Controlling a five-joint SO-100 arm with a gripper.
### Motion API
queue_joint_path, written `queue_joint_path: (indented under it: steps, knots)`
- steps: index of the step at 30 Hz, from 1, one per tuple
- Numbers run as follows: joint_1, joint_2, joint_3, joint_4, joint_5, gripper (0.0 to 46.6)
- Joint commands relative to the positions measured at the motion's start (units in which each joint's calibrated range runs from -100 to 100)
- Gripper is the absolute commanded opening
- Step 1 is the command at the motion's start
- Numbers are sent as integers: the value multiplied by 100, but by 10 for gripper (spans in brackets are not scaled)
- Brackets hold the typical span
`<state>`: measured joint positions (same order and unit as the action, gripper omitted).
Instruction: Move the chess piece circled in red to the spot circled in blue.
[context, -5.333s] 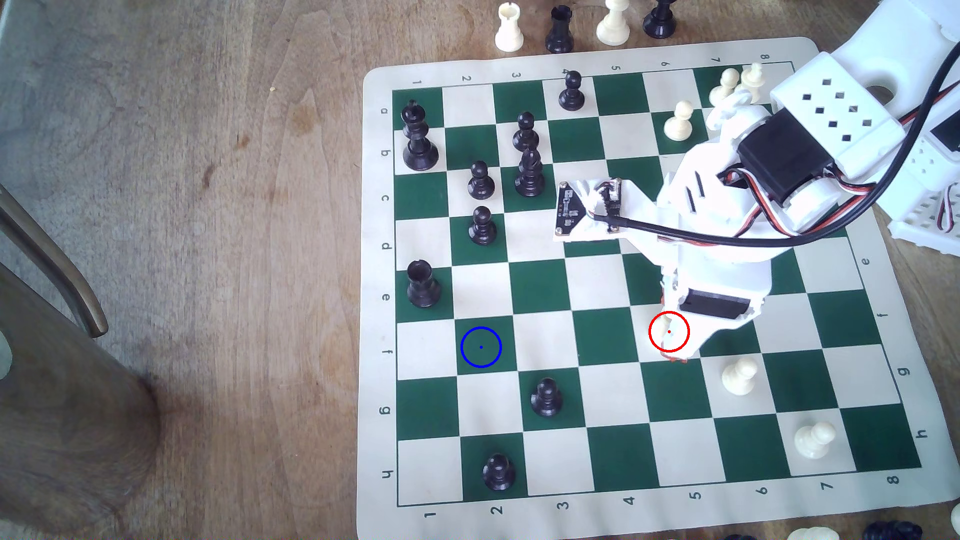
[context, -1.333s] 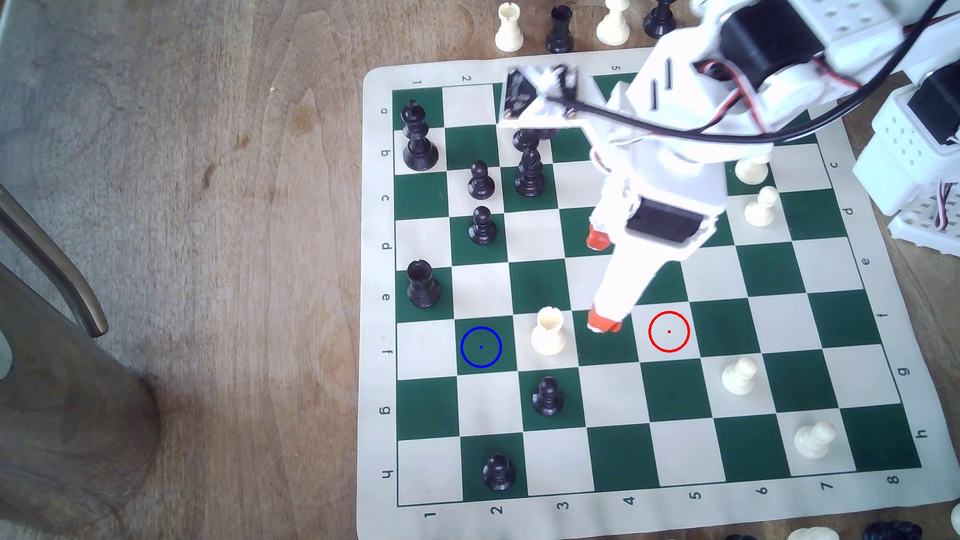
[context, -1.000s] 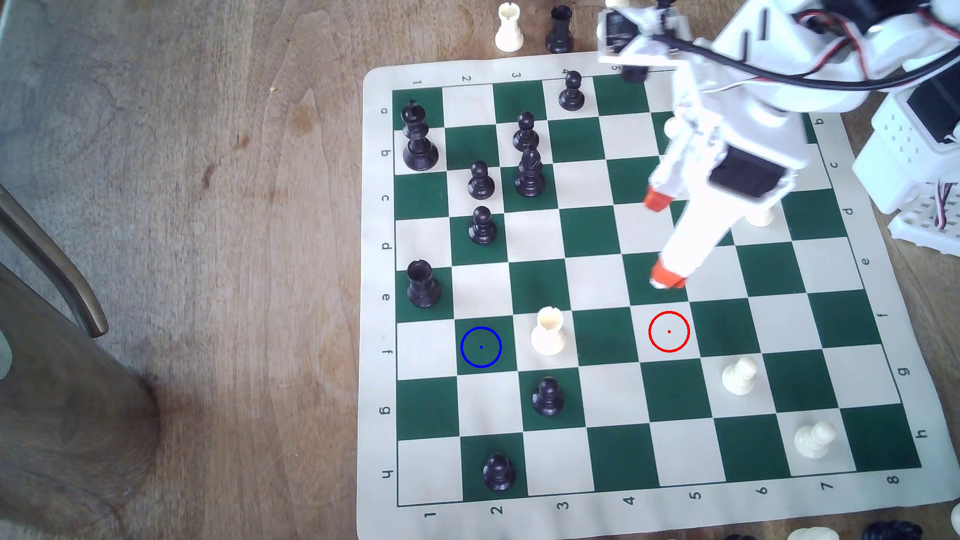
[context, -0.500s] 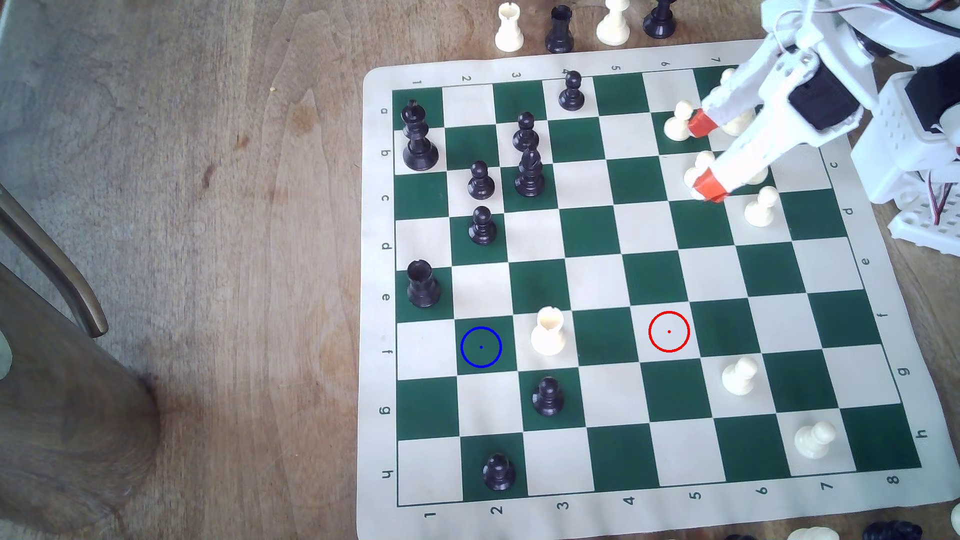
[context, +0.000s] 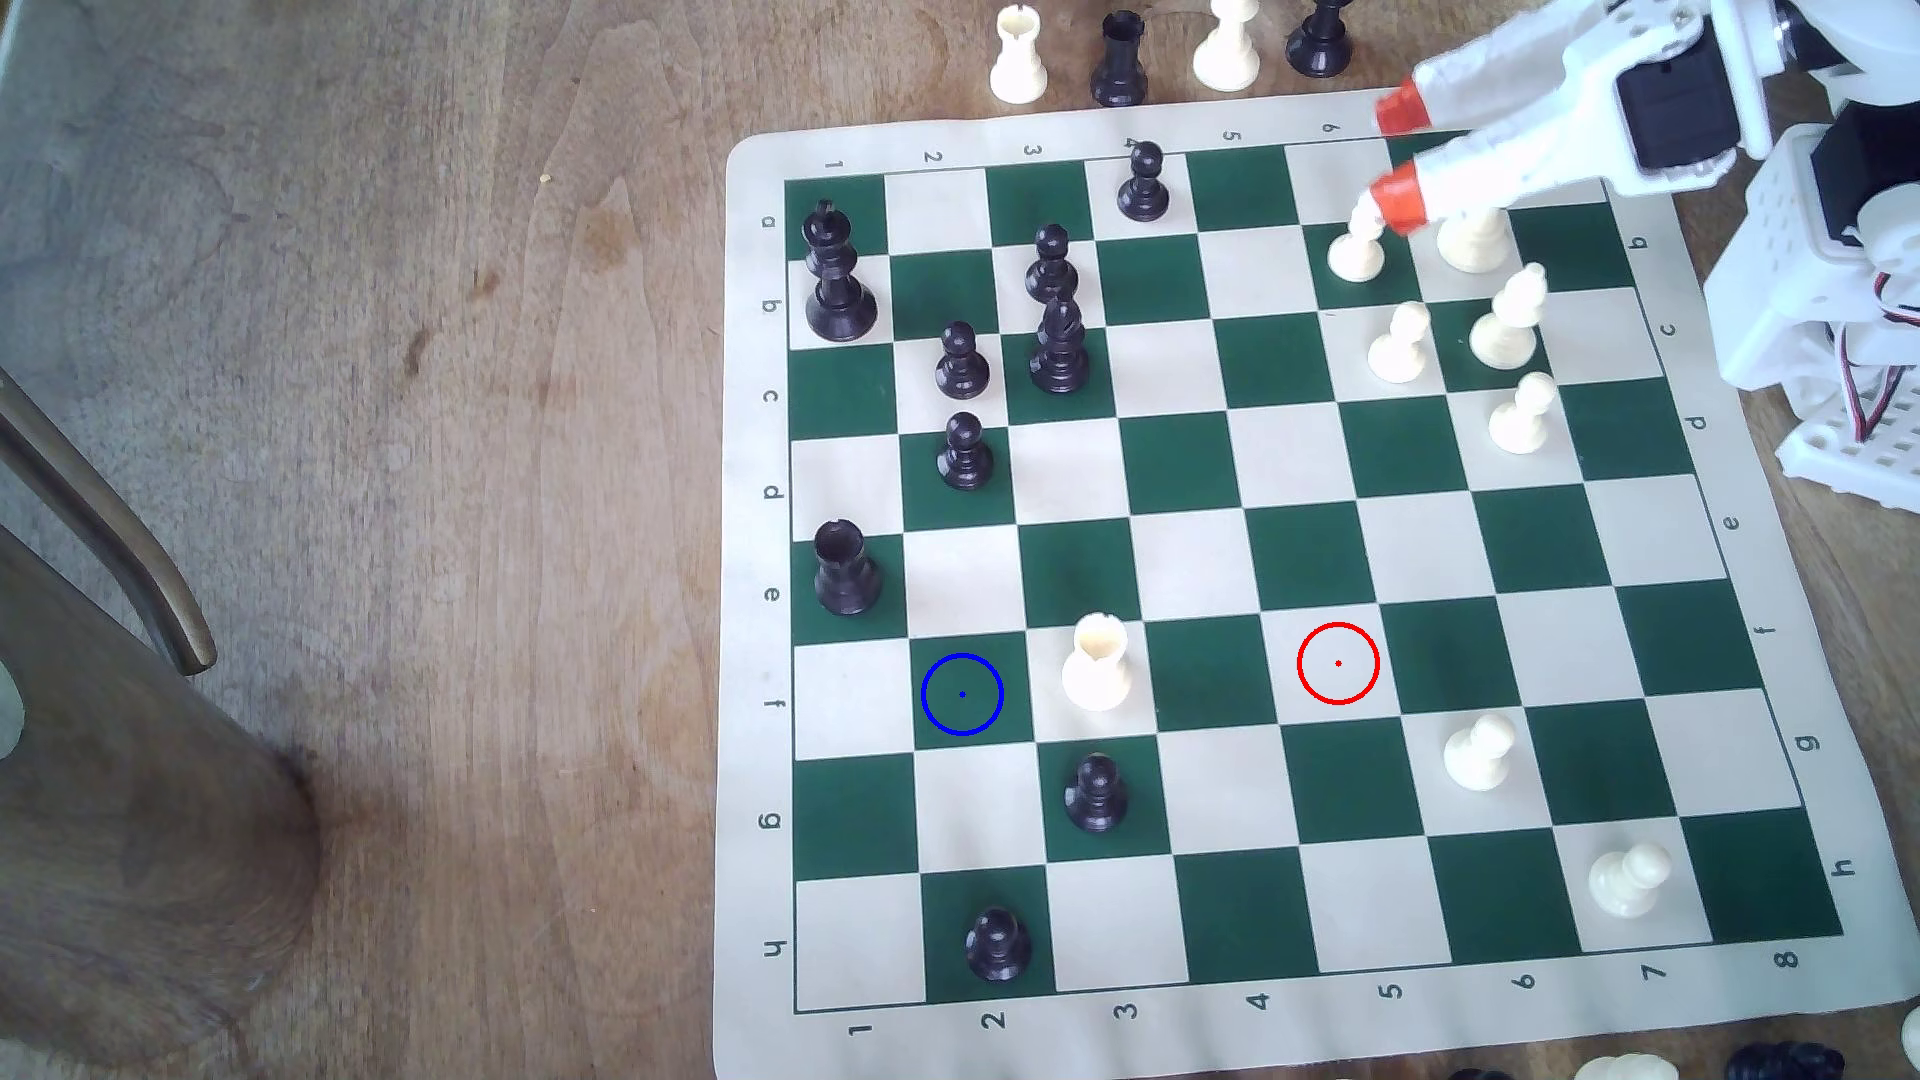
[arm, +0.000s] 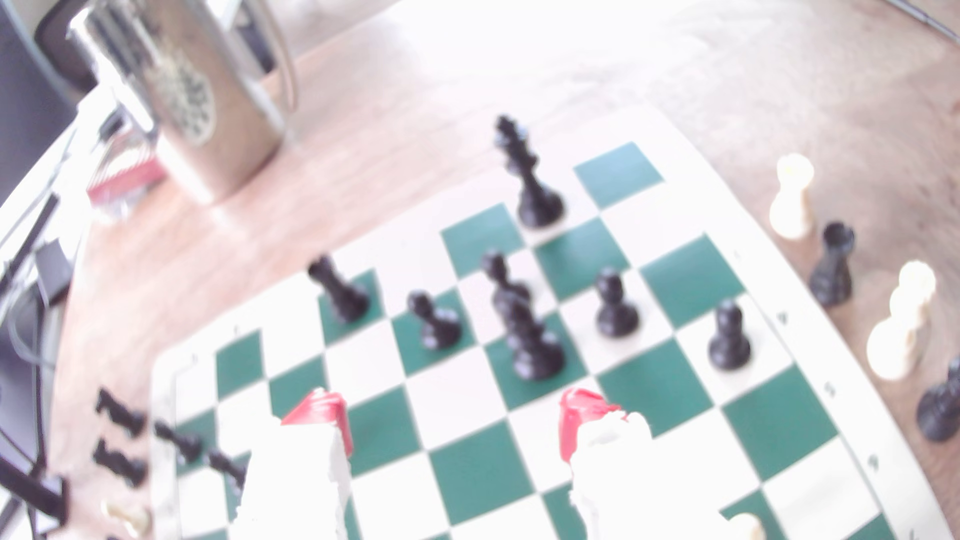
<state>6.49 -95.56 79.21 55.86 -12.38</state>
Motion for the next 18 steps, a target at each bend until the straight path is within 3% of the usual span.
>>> queue_joint_path:
  steps: [1, 5, 6, 7, 10, 16, 18]
  knots:
    - [145, -20, 692, -1384, 68, 174]
    - [-35, -20, 1662, -2588, 156, 143]
    - [-74, -20, 1843, -2940, 186, 109]
    - [-129, -28, 2060, -3563, 190, 6]
    - [-254, -28, 2060, -4103, 254, 2]
    - [-207, -28, 2060, -6151, 1099, 2]
    - [-199, -28, 2060, -6618, 1260, 2]
